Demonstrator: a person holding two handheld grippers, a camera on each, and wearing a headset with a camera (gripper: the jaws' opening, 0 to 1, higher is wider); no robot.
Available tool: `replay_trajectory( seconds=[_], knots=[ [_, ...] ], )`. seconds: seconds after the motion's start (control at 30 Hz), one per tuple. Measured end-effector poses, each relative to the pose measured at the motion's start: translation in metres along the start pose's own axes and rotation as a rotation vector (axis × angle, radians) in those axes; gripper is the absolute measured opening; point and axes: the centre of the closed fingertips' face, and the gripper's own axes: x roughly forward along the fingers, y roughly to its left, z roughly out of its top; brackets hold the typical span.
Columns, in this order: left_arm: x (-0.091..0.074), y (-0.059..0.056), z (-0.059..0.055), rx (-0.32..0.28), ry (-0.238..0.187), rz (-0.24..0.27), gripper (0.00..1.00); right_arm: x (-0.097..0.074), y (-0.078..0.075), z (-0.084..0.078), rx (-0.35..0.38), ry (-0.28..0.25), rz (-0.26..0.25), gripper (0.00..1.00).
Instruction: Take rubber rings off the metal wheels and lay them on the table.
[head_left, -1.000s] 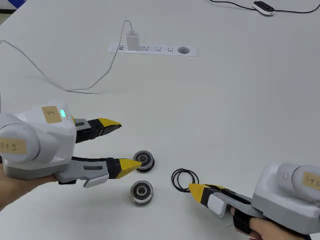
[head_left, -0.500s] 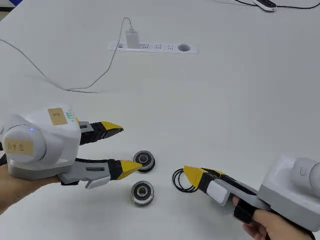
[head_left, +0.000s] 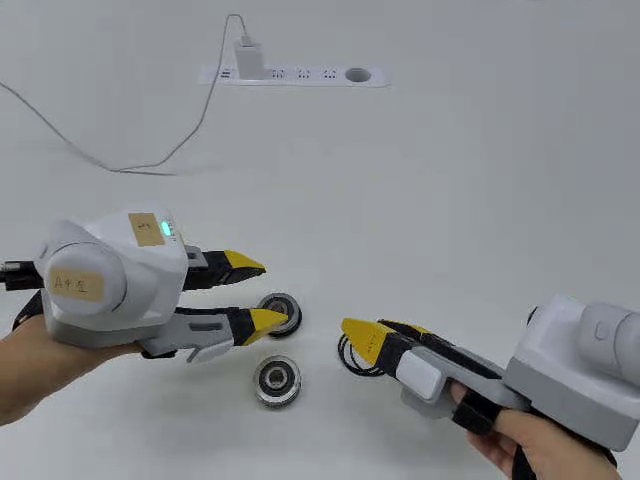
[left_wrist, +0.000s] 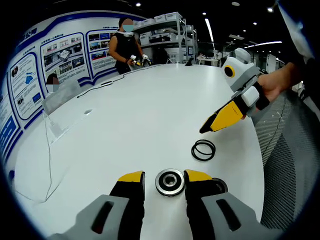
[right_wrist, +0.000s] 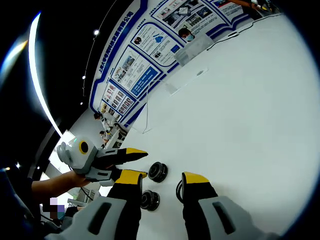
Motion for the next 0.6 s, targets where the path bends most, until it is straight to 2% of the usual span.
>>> replay_trajectory(
  seconds=[0.13,0.6],
  knots=[
    [0.004,-0.003,-0.004,0.012,0.021,-0.016,0.31,0.002,0.000,0.001,0.006,-0.003,0.003,0.33],
    [0.008,-0.009,-0.011,0.015,0.046,-0.047,0.22,0.005,-0.001,0.001,0.011,-0.003,0.003,0.32]
  ],
)
